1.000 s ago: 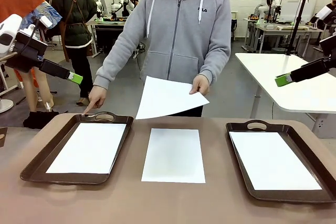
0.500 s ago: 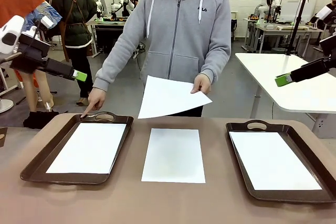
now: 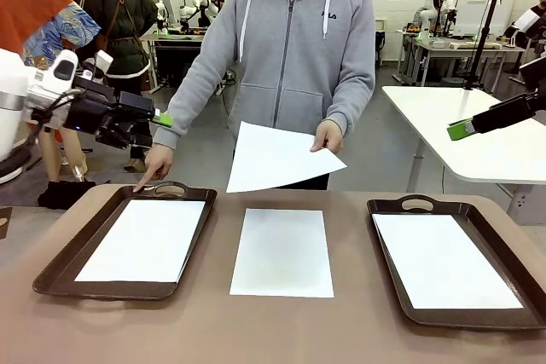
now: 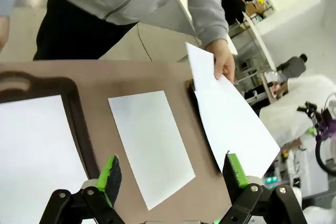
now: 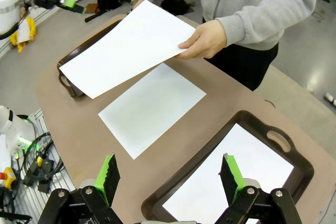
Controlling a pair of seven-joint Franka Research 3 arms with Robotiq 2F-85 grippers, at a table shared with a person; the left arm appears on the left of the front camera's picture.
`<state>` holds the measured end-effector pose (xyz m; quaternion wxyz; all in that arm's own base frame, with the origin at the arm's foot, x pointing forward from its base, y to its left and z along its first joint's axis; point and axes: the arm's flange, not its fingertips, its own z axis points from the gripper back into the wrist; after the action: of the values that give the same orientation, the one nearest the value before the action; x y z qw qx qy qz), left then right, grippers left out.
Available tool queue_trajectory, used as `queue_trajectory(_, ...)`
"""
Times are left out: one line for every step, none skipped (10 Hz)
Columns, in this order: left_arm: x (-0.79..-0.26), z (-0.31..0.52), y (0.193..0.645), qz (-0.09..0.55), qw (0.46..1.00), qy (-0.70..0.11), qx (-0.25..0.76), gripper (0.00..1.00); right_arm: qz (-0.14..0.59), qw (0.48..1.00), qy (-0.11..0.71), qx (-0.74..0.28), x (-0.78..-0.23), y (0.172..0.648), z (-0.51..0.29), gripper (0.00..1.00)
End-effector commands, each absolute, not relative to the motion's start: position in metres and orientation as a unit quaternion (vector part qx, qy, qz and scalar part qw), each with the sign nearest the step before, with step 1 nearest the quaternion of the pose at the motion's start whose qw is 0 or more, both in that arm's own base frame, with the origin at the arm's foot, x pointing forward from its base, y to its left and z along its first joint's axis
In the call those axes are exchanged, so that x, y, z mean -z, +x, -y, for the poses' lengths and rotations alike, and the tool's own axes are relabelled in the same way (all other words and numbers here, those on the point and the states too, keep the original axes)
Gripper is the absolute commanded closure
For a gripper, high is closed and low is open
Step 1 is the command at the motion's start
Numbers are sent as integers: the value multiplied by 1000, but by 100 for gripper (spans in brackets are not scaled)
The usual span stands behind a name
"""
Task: Sort the A4 documents.
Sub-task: Receive the A4 Paper.
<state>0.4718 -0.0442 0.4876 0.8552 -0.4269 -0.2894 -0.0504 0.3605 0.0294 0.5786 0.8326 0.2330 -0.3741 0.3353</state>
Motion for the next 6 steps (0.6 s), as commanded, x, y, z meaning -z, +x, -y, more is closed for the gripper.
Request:
queue_trajectory(-468, 51, 505, 249, 845, -473, 4, 0, 373, 831, 237, -337, -577, 361, -30, 0)
queue_trajectory(-455, 58, 517, 232, 832, -503, -9, 0, 373, 831, 237, -337, -577, 361, -30, 0)
queue_trajectory(-446, 66, 524, 212, 823, -526, -4, 0, 373, 831, 237, -337, -577, 361, -30, 0)
queue_trajectory(-439, 75, 529, 196, 814, -547, 9, 0, 373, 831, 237, -337, -577, 361, -30, 0)
queue_trajectory(-433, 82, 531, 190, 805, -562, 22, 0, 373, 831, 237, -337, -577, 361, -30, 0)
queue_trajectory(-425, 88, 532, 182, 802, -569, 29, 0, 373, 831, 237, -337, -577, 361, -30, 0)
